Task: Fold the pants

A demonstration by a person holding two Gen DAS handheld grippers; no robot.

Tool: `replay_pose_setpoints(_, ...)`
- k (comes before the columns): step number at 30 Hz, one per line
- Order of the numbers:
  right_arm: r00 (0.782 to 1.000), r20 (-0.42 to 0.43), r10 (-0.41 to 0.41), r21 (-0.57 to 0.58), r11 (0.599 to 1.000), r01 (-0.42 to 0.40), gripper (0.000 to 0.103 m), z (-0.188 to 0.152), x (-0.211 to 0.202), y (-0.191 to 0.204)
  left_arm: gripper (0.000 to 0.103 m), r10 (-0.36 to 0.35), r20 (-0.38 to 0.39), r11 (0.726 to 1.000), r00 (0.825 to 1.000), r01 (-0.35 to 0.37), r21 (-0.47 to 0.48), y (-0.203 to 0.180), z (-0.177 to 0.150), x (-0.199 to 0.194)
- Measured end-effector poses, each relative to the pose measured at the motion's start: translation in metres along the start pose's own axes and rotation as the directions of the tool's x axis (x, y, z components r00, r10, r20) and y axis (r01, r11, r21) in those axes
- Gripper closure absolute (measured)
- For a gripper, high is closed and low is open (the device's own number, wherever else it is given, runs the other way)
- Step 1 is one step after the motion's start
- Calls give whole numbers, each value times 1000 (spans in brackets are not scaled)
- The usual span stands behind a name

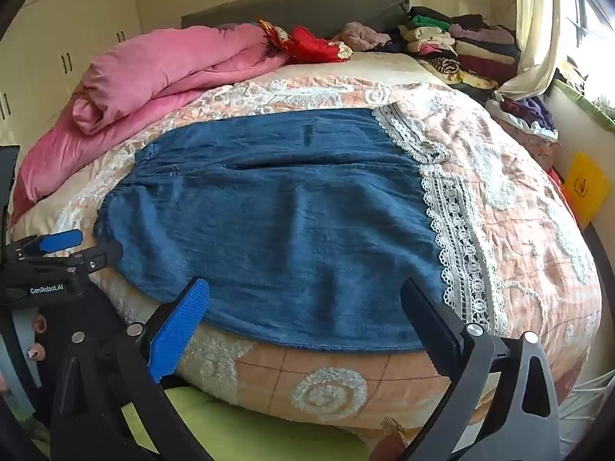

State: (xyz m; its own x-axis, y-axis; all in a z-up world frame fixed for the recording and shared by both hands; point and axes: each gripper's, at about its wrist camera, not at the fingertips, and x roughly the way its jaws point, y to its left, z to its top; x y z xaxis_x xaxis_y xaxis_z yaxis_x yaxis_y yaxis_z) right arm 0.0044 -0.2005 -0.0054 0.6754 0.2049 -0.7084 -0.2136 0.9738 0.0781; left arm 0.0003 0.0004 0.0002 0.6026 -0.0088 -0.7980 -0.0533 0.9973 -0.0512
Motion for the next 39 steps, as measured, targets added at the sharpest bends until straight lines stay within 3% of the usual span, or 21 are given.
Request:
replay_pose_setpoints(8, 999, 30, -23, -22, 999, 23, 4, 3, -8, 5, 9, -1, 1, 1000, 1000, 1, -7, -1, 12, -4)
replay_pose_setpoints(39, 1000, 22, -17, -25, 1000, 18, 4, 3, -7, 6, 9, 5, 16, 1000, 1000, -5, 14, -3, 0, -7)
